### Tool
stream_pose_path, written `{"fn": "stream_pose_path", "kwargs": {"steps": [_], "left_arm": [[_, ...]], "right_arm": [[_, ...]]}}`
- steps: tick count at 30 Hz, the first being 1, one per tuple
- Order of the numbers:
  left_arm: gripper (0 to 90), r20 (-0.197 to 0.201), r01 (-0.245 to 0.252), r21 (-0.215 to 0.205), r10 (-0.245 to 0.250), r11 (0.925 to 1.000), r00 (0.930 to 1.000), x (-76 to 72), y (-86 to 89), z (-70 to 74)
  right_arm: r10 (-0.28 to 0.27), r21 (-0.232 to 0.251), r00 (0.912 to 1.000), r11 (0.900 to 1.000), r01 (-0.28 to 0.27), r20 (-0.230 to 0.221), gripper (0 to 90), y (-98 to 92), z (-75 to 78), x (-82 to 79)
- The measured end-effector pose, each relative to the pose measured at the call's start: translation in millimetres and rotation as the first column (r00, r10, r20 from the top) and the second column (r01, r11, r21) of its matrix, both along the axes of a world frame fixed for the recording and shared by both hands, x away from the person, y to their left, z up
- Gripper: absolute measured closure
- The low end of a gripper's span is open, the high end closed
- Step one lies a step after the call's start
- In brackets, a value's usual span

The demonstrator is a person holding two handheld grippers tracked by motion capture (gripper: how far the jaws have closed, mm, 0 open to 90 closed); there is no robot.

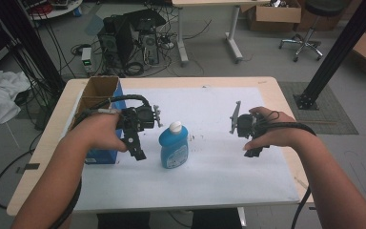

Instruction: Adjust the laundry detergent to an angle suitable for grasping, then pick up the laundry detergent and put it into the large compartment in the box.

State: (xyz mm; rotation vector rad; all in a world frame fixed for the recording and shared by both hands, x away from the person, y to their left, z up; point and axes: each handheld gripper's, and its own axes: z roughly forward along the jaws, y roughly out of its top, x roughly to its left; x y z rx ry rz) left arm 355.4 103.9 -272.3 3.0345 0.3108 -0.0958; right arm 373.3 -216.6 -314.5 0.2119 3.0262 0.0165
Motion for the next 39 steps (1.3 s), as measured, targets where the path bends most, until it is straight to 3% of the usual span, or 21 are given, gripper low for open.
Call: {"fn": "stream_pose_path", "kwargs": {"steps": [9,27,39], "left_arm": [[0.3,-0.012,0.004,0.015,-0.004,0.9999,0.9999,0.5,-2.1,-1.0],[0.2,0.000,-0.012,0.005,0.012,0.9999,0.9999,-5.2,2.8,1.6],[0.3,-0.004,-0.017,0.004,0.017,0.9999,0.9999,-7.4,2.9,1.2]], "right_arm": [[-0.007,0.003,1.0000,1.000,0.007,0.006,16.0,-5.3,0.0,1.0],[-0.008,0.005,0.9996,1.000,0.007,0.027,15.9,-2.6,5.3,2.3],[-0.013,0.001,0.9998,1.000,0.013,0.017,15.9,-7.3,3.2,1.8]]}}
